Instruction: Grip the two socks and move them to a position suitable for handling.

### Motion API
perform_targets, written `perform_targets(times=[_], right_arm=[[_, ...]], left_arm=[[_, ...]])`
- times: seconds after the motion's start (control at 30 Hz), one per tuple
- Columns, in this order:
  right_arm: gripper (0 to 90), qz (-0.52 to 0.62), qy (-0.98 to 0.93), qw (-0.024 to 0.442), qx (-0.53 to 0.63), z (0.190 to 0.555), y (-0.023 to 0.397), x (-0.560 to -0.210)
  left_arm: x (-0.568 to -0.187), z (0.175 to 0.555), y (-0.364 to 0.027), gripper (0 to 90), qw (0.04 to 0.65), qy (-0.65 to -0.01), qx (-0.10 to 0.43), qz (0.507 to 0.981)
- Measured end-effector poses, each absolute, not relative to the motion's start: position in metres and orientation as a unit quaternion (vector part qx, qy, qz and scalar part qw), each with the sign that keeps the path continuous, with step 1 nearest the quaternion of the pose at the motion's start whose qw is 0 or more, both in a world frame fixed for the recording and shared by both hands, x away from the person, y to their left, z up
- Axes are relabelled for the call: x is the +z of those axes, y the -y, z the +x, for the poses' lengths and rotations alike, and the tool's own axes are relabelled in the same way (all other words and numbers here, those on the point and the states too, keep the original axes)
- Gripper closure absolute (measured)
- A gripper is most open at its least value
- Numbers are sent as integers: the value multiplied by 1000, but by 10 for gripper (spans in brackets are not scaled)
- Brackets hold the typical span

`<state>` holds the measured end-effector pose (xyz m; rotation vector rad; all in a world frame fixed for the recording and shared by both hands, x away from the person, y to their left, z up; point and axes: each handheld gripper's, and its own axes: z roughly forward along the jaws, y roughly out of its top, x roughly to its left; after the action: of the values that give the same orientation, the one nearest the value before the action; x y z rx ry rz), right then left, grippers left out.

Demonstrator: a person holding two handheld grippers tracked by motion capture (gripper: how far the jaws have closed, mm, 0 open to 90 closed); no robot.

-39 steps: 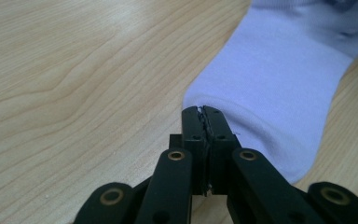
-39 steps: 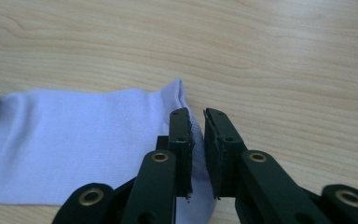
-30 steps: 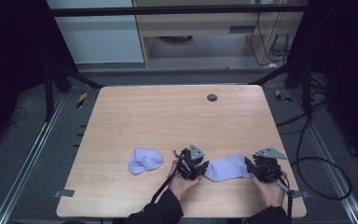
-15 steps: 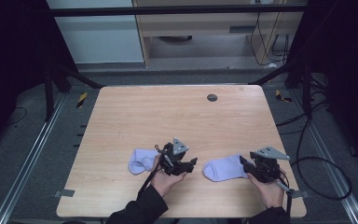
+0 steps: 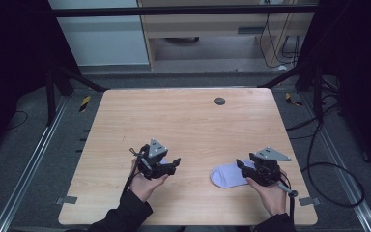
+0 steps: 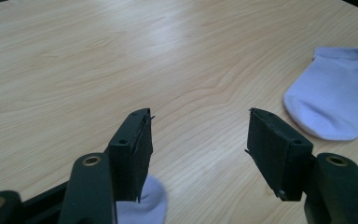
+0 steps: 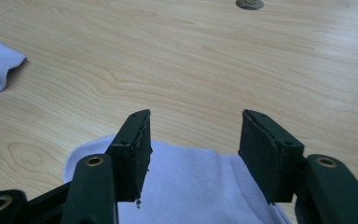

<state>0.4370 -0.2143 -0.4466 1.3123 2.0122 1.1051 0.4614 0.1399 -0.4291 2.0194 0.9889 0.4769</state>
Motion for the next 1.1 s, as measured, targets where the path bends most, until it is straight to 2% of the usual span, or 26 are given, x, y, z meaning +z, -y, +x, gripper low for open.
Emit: perform_targets(times=[0.57, 0.87, 1.1], right_arm=[[413, 454, -756, 221, 417, 457, 173, -442], [434, 432, -769, 205, 423, 466, 140, -437], [484, 405, -783, 190, 432, 470, 106, -433]], left_arm=[[-441, 450, -234, 399, 397, -468, 216, 759], [-453, 445, -257, 431, 389, -490, 218, 749], [-466, 443, -263, 469, 375, -497, 208, 754]])
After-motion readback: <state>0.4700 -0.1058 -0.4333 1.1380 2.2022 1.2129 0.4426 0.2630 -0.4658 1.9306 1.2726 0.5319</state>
